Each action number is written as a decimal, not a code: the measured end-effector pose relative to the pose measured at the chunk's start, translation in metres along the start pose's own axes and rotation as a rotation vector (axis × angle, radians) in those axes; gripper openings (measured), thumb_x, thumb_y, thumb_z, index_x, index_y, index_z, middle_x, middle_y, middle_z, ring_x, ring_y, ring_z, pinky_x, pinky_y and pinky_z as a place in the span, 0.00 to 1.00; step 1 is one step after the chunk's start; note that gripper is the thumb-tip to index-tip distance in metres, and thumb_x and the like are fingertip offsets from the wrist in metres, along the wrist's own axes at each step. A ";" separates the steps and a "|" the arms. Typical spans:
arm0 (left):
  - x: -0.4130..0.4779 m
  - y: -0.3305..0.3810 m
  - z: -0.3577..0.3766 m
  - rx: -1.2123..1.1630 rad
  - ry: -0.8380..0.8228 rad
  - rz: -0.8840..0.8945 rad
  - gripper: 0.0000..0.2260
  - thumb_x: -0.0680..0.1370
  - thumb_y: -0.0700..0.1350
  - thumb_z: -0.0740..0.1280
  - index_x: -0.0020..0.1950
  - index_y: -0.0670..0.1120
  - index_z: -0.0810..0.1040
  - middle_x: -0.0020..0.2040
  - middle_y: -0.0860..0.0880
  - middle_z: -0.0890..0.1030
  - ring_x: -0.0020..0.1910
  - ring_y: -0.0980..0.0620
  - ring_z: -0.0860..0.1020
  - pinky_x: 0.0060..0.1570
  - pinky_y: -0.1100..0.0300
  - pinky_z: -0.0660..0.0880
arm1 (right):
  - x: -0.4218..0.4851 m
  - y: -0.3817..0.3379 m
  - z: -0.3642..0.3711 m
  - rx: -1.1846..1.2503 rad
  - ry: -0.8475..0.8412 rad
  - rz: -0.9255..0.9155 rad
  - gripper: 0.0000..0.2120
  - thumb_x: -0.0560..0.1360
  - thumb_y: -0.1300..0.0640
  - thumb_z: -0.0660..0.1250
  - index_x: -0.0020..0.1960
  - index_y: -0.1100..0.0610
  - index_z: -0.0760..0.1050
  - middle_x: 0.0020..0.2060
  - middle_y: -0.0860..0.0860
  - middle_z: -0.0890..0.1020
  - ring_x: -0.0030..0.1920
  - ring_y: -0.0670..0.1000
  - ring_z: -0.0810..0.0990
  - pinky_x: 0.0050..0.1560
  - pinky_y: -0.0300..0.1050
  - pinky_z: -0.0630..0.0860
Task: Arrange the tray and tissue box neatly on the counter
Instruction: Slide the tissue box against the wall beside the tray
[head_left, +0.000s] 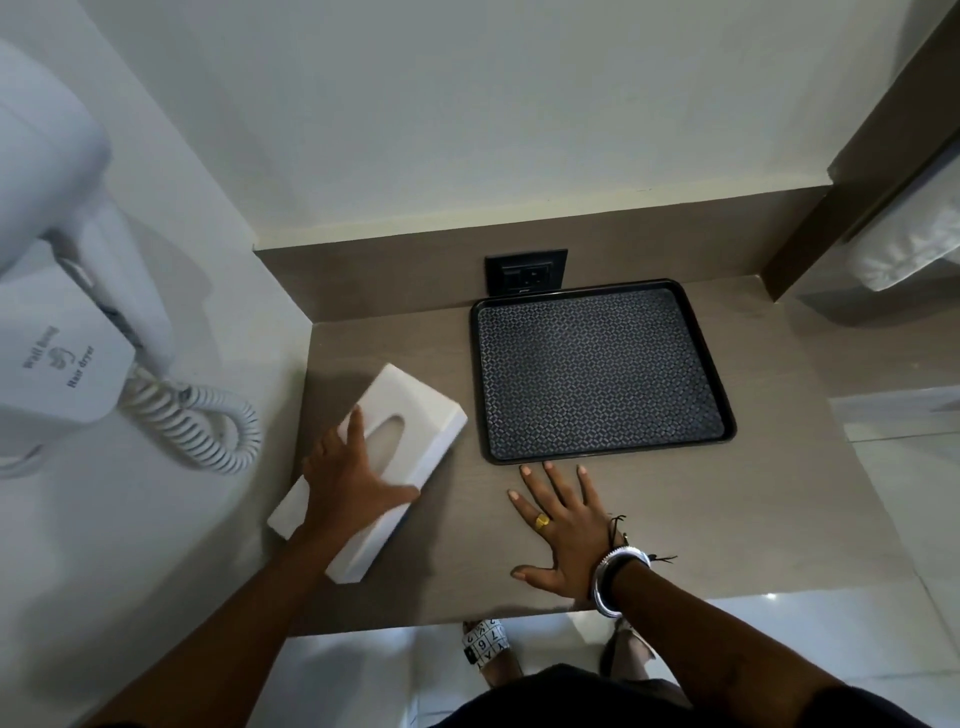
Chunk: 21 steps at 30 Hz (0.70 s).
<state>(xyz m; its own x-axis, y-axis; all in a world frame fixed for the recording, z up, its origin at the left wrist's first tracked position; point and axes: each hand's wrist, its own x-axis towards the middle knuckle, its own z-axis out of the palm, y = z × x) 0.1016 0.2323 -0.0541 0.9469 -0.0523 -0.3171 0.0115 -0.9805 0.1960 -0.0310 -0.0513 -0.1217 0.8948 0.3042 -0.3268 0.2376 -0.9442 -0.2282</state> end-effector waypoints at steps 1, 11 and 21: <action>0.008 0.005 -0.004 -0.030 0.025 -0.059 0.62 0.59 0.68 0.77 0.80 0.50 0.43 0.77 0.39 0.58 0.75 0.36 0.60 0.74 0.38 0.58 | 0.000 0.000 0.001 -0.002 0.004 -0.001 0.46 0.67 0.23 0.57 0.77 0.48 0.60 0.78 0.54 0.61 0.76 0.63 0.60 0.71 0.73 0.55; 0.093 0.031 -0.019 -0.214 0.127 -0.432 0.60 0.59 0.69 0.75 0.80 0.48 0.47 0.76 0.34 0.60 0.74 0.32 0.62 0.73 0.35 0.59 | 0.003 0.002 0.003 -0.009 0.055 0.003 0.44 0.67 0.24 0.58 0.76 0.48 0.63 0.77 0.54 0.64 0.76 0.61 0.62 0.71 0.72 0.59; 0.086 0.032 -0.007 -0.223 0.260 -0.404 0.57 0.65 0.74 0.67 0.80 0.42 0.48 0.79 0.34 0.56 0.78 0.33 0.56 0.75 0.34 0.53 | 0.005 0.002 0.002 -0.068 0.023 0.016 0.44 0.68 0.24 0.57 0.76 0.47 0.63 0.76 0.54 0.65 0.74 0.63 0.65 0.70 0.70 0.54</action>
<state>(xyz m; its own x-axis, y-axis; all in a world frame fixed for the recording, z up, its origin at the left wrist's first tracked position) 0.1860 0.1980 -0.0690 0.9008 0.3982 -0.1732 0.4336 -0.8471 0.3073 -0.0265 -0.0510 -0.1258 0.9070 0.2866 -0.3086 0.2477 -0.9556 -0.1596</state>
